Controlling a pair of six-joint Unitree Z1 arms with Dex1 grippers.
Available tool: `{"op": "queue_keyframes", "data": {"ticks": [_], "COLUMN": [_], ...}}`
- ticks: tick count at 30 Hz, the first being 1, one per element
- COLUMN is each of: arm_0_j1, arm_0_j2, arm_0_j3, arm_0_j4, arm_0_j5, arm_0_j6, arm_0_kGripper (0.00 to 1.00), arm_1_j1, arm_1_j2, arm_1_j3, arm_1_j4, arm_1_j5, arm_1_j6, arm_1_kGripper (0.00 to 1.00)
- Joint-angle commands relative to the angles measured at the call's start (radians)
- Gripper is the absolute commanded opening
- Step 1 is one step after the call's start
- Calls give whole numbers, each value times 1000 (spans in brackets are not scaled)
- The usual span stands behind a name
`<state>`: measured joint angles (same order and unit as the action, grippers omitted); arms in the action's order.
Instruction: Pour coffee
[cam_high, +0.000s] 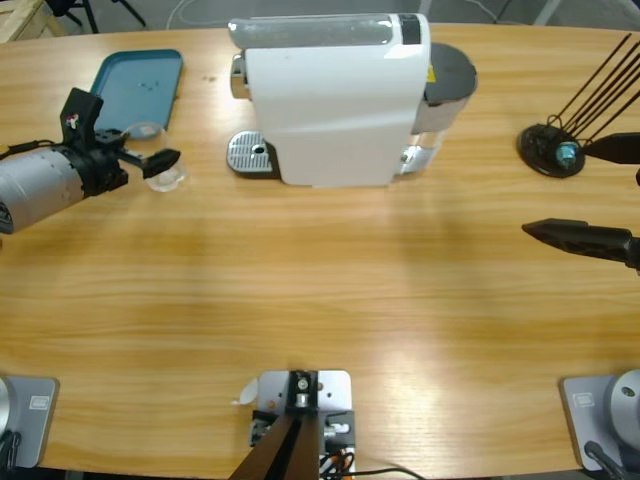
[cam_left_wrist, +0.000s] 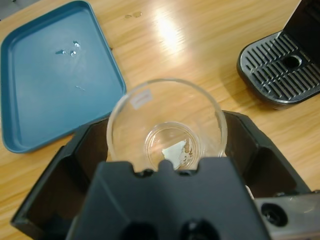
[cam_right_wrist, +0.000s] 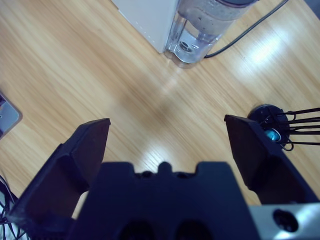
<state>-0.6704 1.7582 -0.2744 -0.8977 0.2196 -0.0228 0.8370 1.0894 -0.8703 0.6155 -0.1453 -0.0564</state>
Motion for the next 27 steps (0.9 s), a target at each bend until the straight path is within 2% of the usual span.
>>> {"op": "queue_keyframes", "data": {"ticks": [1, 8, 11, 14, 15, 17, 18, 21, 27], "arm_0_j1": [8, 8, 8, 8, 8, 8, 8, 8, 8], "arm_0_j2": [97, 210, 255, 289, 299, 313, 318, 328, 267], "arm_0_j3": [104, 133, 142, 164, 170, 182, 189, 195, 185], "arm_0_j4": [-172, -359, -425, -489, -506, -531, -544, -577, -644], "arm_0_j5": [13, 12, 12, 12, 12, 9, 7, -14, -214], "arm_0_j6": [-13, -13, -12, -8, -6, -2, -2, 14, 66], "arm_0_kGripper": [913, 903, 810, 493, 462, 186, 81, 66, 75], "arm_1_j1": [-21, -22, -27, -33, -35, -36, -36, -36, -42], "arm_1_j2": [-30, -38, -39, -39, -39, -39, -39, -39, -52], "arm_1_j3": [39, 42, 42, 42, 42, 42, 42, 42, 39], "arm_1_j4": [-17, -14, -13, -11, -11, -11, -11, -11, 3], "arm_1_j5": [24, 27, 27, 27, 27, 27, 27, 27, 26], "arm_1_j6": [-17, -17, -20, -24, -25, -26, -26, -27, -31], "arm_1_kGripper": [1000, 1000, 1000, 1000, 1000, 1000, 1000, 1000, 1000]}}
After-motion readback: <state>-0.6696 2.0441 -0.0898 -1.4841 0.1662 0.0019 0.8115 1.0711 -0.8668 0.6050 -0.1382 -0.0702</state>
